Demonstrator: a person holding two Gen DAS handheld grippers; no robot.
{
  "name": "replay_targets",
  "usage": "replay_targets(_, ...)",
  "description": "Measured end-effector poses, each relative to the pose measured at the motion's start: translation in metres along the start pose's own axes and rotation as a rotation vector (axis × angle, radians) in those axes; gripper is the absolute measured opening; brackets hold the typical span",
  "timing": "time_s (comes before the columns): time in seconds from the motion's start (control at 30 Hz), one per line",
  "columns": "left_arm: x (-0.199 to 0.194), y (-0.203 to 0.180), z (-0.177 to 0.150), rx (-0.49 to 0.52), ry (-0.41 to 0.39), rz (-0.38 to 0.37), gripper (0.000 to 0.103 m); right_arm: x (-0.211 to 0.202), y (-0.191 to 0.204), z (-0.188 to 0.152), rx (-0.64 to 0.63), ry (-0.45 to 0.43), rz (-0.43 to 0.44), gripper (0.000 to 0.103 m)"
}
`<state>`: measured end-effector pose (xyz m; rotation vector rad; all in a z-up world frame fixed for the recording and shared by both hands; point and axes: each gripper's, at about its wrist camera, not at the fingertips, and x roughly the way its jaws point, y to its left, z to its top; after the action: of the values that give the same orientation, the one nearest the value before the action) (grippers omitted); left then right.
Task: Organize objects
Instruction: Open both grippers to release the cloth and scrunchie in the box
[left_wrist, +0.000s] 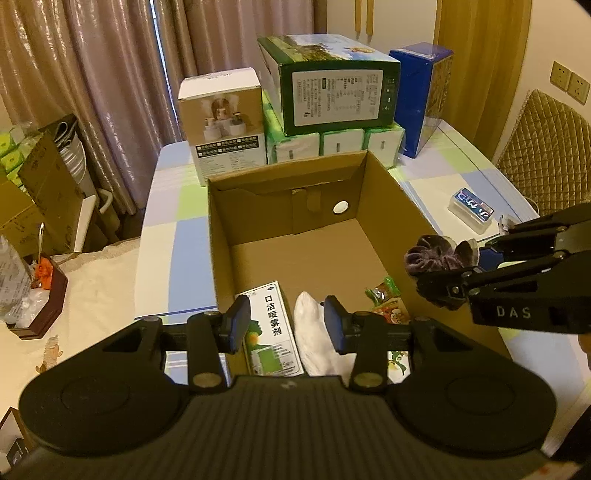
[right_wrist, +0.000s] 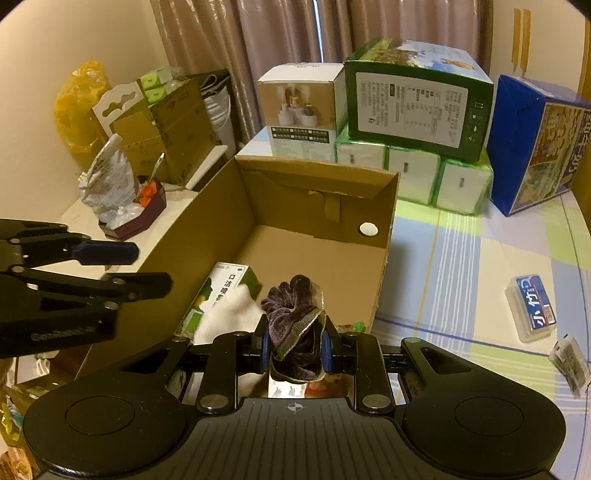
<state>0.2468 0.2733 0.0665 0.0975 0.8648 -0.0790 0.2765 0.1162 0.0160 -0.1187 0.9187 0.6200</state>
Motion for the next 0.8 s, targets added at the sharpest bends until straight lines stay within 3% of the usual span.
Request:
replay_targets(0.13,-0.009,0.005,-0.002,-0.01,-0.013,0.008,0.042,-0.005,0.003,0.003,0.005,-0.018,0.021,0.023)
replay_targets(0.27,-0.019,0.007,-0.006,-0.021,-0.022,0.012,0.052,-0.012,0.002,0.009,0.038,-0.059,0.057,0.055)
replay_targets(0.3,-0.022,0.006,-0.007,-0.022,-0.021,0.014,0.053,-0.015,0.002,0.01,0.042,-0.069,0.057,0.057)
replay_targets(0.57,-0.046,0.003,-0.021,-0.05,-0.036,0.02,0.063,-0.041,-0.004,0.002,0.046,-0.099,0.014,0.059)
replay_targets(0.8,-0.079,-0.013,-0.041,-0.085,-0.071,0.032,0.08,-0.079,-0.013,-0.033,0.083,-0.116,-0.017,0.066)
